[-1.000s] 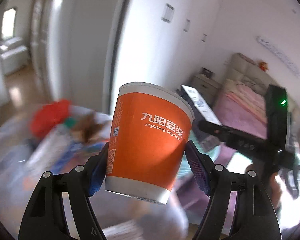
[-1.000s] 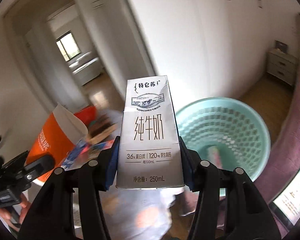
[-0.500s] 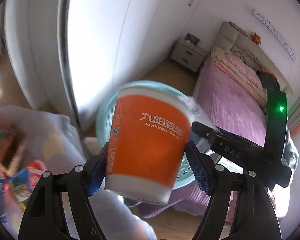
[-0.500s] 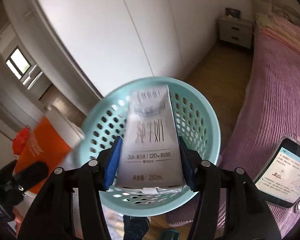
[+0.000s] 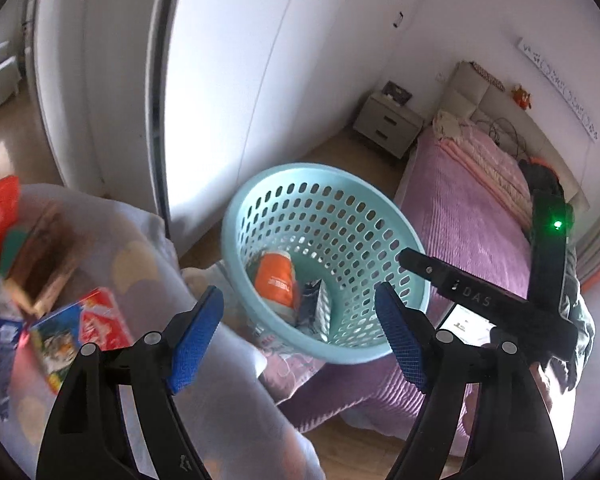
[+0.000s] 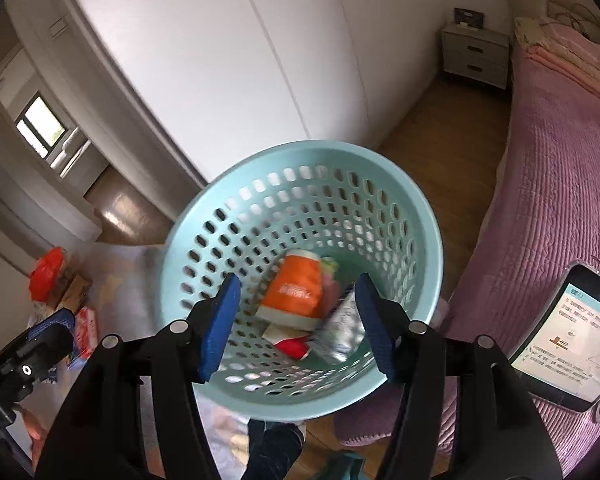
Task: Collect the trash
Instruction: 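Grasp the dotted tissue with the right tool while the left tool grasps the blue-white milk carton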
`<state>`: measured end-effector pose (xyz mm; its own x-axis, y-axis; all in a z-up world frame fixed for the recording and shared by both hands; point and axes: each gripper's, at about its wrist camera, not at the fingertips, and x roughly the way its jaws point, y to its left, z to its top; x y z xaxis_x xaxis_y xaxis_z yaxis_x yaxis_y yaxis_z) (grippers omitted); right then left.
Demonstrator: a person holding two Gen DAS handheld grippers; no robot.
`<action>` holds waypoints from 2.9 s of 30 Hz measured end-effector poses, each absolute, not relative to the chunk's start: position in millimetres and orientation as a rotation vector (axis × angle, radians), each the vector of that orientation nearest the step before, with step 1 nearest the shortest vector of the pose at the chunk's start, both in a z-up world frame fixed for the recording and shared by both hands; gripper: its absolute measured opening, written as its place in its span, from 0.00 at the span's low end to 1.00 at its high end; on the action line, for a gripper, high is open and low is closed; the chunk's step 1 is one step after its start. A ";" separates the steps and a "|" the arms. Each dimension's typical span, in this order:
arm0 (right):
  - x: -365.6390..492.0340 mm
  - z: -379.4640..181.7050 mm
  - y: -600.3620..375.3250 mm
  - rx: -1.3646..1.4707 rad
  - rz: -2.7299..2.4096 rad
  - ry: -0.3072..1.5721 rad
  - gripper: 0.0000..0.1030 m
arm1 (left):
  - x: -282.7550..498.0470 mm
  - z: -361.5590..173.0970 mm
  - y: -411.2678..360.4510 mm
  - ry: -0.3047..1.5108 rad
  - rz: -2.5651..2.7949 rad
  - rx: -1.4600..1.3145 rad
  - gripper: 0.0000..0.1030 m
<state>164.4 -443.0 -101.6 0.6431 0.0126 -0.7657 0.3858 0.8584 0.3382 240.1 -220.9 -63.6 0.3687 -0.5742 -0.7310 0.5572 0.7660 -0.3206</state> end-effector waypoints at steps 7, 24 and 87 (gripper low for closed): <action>156.0 -71.3 -397.3 0.416 -0.145 0.801 0.55 | 202.6 -25.9 -174.4 0.808 -0.747 -0.030 0.77; 160.5 -53.1 -239.1 0.184 0.208 0.779 0.55 | 198.9 -15.3 14.6 0.713 -0.426 -0.120 0.82; 90.5 -148.4 -163.8 0.092 0.597 0.852 0.25 | 145.9 -67.8 38.3 0.806 -0.278 -0.023 0.57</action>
<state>90.5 -163.8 -148.4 0.5062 0.5304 -0.6800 -0.4586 0.8334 0.3086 145.9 38.3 -67.8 0.6578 -0.2543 -0.7089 0.2369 0.9634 -0.1257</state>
